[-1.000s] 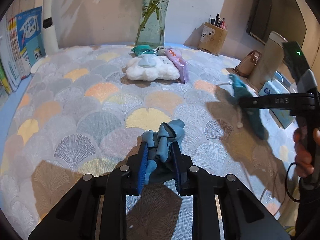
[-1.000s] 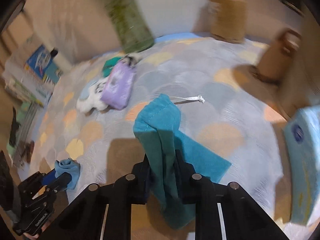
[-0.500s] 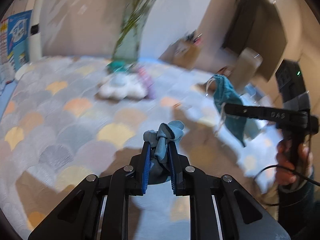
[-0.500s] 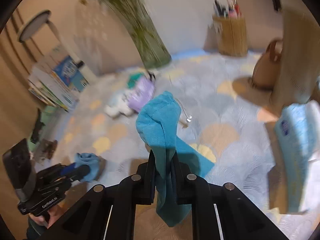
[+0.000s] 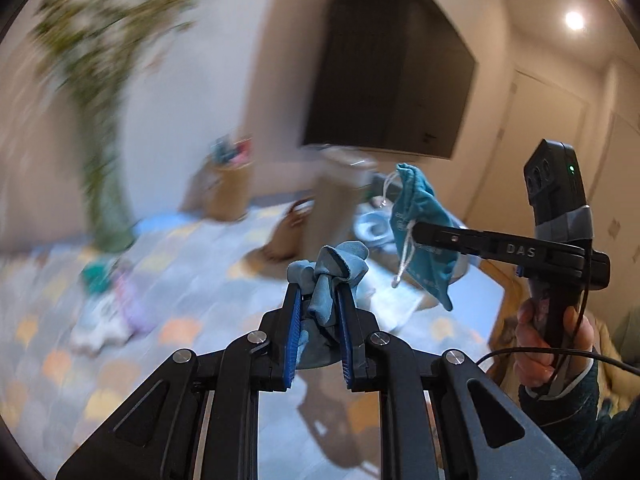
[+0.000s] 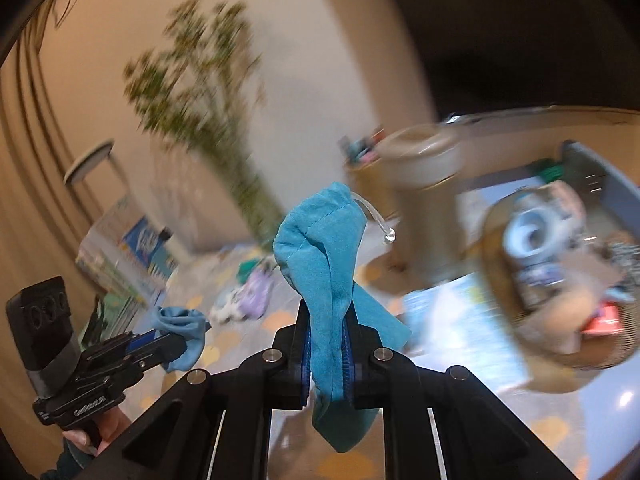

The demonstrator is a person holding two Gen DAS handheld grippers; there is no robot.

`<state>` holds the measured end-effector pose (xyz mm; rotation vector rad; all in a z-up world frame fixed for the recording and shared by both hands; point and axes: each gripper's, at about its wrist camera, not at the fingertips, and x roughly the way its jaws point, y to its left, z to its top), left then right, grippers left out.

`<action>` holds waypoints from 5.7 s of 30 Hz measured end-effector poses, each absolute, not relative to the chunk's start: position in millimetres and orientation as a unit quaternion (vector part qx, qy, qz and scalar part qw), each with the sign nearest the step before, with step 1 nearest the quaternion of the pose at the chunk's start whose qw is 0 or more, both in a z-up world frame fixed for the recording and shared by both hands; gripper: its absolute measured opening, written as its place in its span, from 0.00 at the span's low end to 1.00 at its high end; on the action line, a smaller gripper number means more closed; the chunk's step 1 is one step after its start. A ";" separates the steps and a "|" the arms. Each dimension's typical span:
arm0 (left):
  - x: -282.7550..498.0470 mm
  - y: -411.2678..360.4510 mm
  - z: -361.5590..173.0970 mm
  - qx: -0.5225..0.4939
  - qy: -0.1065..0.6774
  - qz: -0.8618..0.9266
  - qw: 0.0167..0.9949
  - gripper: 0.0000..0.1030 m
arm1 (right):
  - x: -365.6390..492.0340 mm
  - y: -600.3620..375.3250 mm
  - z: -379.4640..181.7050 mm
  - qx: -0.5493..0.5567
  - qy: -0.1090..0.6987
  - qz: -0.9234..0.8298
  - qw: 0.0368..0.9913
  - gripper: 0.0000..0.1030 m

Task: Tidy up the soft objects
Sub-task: 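Carry the blue cloth and teal pouch toward the glass bowl, then open both grippers over the glass bowl to drop cloth and pouch, then return both open grippers to the remaining items on the bed, then grasp the white plush toy with left gripper while right grasps lilac packet, then carry the plush toy and lilac packet toward the glass bowl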

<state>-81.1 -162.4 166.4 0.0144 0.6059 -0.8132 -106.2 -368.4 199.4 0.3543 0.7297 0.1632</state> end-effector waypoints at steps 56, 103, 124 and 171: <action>-69.7 -117.5 131.8 0.019 0.328 -0.233 0.915 0.78 | -125.0 -417.5 206.1 0.154 0.415 -0.005 0.897 0.73; 88.7 18.8 22.5 -0.098 0.406 -0.169 0.893 0.76 | 108.0 -203.5 25.0 0.238 0.523 0.239 0.783 0.81; 88.8 17.3 21.9 -0.100 0.414 -0.189 0.885 0.77 | 73.7 -191.3 55.3 -0.001 0.465 0.075 0.882 0.39; -29.2 -18.0 89.8 -0.021 0.343 -0.156 0.926 0.68 | 8.9 -210.7 86.4 0.097 0.405 0.200 0.887 0.38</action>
